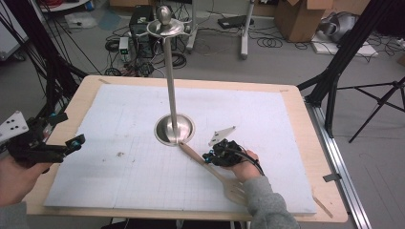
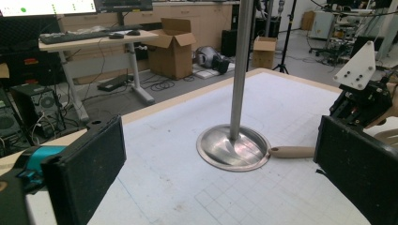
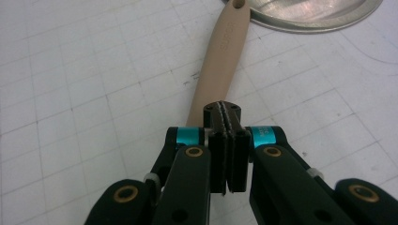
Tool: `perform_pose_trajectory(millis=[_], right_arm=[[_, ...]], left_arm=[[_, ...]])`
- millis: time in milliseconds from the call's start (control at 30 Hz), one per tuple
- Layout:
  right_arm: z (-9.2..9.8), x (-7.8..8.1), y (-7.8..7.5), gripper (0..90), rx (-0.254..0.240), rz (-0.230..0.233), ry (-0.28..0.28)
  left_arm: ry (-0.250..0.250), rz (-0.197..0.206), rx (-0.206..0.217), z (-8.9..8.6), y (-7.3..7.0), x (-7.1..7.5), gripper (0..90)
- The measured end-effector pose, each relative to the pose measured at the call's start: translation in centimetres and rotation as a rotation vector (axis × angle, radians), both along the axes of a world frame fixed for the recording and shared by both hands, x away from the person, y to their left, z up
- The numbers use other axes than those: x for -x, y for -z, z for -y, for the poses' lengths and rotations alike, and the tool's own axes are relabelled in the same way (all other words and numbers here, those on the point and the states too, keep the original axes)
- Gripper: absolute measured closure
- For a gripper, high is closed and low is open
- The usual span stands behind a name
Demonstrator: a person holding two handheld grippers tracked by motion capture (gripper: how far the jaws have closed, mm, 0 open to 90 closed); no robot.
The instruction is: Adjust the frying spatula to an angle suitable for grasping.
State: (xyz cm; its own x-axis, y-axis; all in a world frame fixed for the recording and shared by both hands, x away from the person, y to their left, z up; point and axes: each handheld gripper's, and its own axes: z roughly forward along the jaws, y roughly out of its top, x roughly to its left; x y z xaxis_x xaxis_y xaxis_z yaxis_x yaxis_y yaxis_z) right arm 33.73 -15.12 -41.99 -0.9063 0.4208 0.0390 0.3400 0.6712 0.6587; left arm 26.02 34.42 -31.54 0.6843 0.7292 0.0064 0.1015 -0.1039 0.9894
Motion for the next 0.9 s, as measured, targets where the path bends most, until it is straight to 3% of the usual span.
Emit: perform_pose_trajectory(millis=[433,900], right_arm=[[-0.24,-0.47,0.61,89.9,0.041,-0.032,0.049],[-0.76,-0.48,0.77,90.0,0.046,-0.048,0.034]], left_arm=[[-0.014,-0.012,-0.009,-0.05,0.23,-0.12,3.1],[-0.014,-0.017,-0.011,-0.07,0.4,-0.18,3.1]])
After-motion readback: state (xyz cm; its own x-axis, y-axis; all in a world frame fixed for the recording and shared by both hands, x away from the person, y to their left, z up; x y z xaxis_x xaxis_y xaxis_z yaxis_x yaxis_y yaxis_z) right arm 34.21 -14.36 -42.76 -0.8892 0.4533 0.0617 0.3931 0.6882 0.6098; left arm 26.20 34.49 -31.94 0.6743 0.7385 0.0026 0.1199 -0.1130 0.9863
